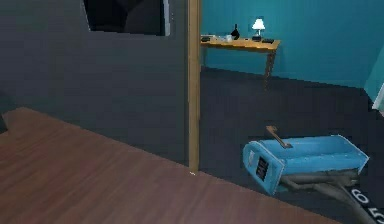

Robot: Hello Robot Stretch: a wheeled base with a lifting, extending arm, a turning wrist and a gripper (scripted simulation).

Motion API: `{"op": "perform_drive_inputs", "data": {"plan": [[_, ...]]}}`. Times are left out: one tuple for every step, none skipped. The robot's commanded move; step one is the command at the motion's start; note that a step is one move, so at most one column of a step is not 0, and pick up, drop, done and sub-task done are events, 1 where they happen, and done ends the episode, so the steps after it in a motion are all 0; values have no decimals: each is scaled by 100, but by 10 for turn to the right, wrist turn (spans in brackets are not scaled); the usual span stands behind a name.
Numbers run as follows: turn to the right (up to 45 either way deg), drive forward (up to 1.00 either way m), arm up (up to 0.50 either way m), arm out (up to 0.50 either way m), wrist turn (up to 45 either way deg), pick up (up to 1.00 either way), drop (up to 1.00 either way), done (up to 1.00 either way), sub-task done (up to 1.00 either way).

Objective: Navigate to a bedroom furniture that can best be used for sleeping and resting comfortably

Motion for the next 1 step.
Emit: {"op": "perform_drive_inputs", "data": {"plan": [[0,25,0,0,0,0,0,0,0]]}}
